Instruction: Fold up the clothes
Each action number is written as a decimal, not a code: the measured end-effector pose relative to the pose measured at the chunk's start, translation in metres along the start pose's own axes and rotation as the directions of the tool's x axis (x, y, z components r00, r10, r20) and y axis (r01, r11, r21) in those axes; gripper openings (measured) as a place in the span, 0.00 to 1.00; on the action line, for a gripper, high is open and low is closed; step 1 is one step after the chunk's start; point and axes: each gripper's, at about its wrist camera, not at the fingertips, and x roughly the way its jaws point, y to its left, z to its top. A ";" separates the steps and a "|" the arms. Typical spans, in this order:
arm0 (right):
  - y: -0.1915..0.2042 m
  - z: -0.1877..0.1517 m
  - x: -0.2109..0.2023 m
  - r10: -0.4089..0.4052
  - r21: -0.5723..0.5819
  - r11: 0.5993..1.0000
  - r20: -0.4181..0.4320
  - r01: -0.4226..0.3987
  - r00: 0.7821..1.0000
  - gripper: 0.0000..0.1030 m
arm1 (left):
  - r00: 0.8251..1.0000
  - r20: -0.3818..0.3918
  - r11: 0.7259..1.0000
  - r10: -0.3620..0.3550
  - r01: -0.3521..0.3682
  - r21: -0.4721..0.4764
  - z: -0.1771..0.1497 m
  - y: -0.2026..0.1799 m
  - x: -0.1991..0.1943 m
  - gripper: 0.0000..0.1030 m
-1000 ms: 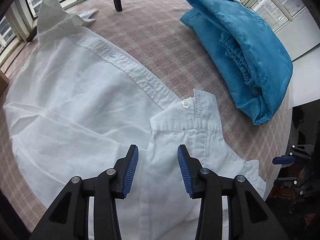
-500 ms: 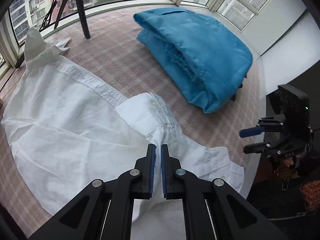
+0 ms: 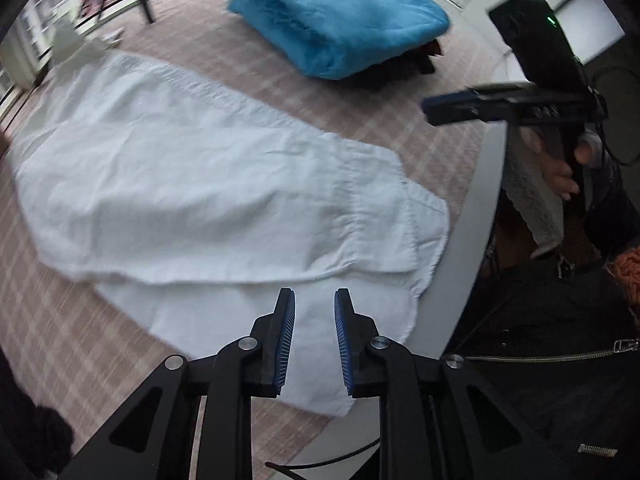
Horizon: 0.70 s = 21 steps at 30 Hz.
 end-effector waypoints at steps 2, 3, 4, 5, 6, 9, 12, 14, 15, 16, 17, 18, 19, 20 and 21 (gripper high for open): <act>0.013 -0.005 0.010 0.005 -0.047 0.999 -0.030 -0.007 1.000 0.43 | 1.000 0.020 0.994 0.010 -0.008 -0.108 -0.011 0.026 -0.008 0.18; 0.019 -0.008 0.015 0.009 -0.068 0.998 -0.045 -0.012 0.999 0.43 | 0.999 0.029 0.987 0.016 -0.012 -0.158 -0.015 0.038 -0.011 0.18; 0.026 -0.011 0.020 0.018 -0.080 0.997 -0.061 -0.023 0.998 0.43 | 0.999 0.035 0.980 0.001 0.005 -0.198 -0.017 0.049 -0.010 0.18; 0.030 -0.015 0.023 0.034 -0.087 0.995 -0.076 -0.040 0.997 0.43 | 0.999 0.043 0.972 -0.012 0.022 -0.232 -0.018 0.055 -0.007 0.18; 0.036 -0.019 0.027 0.043 -0.095 0.994 -0.089 -0.051 0.995 0.43 | 0.998 0.052 0.963 -0.026 0.038 -0.266 -0.018 0.061 -0.004 0.18; 0.049 -0.031 0.034 0.023 -0.125 0.991 -0.107 -0.036 0.994 0.43 | 0.998 0.046 0.956 -0.038 0.050 -0.290 -0.016 0.061 0.012 0.18; 0.041 -0.044 0.038 0.013 -0.064 0.998 -0.119 -0.021 0.993 0.43 | 0.997 0.046 0.947 -0.056 0.068 -0.315 -0.012 0.060 0.023 0.23; 0.032 -0.055 0.037 0.009 0.001 1.000 -0.116 -0.009 0.993 0.43 | 0.998 0.048 0.950 -0.046 0.058 -0.306 -0.007 0.056 0.027 0.23; 0.028 -0.060 0.036 0.009 0.033 0.999 -0.112 -0.005 0.994 0.43 | 0.998 0.049 0.952 -0.041 0.054 -0.301 -0.004 0.055 0.028 0.25; 0.024 -0.066 0.035 0.009 0.064 0.998 -0.109 -0.002 0.994 0.43 | 0.998 0.049 0.953 -0.034 0.047 -0.299 -0.001 0.054 0.028 0.30; 0.022 -0.071 0.035 0.011 0.091 0.996 -0.107 -0.001 0.994 0.43 | 0.998 0.049 0.954 -0.028 0.041 -0.297 0.002 0.053 0.029 0.31; 0.020 -0.075 0.036 0.012 0.114 0.994 -0.101 -0.001 0.995 0.43 | 0.998 0.048 0.954 -0.037 0.049 -0.295 0.005 0.054 0.030 0.32; 0.019 -0.078 0.037 0.009 0.138 0.990 -0.089 0.003 0.996 0.43 | 0.998 0.043 0.955 -0.043 0.053 -0.293 0.007 0.054 0.031 0.33; 0.017 -0.081 0.038 0.005 0.162 0.987 -0.078 0.007 0.997 0.43 | 0.998 0.038 0.955 -0.048 0.057 -0.292 0.009 0.054 0.032 0.33; 0.015 -0.084 0.039 0.002 0.186 0.982 -0.066 0.010 0.998 0.43 | 0.998 0.032 0.955 -0.054 0.061 -0.291 0.011 0.053 0.033 0.33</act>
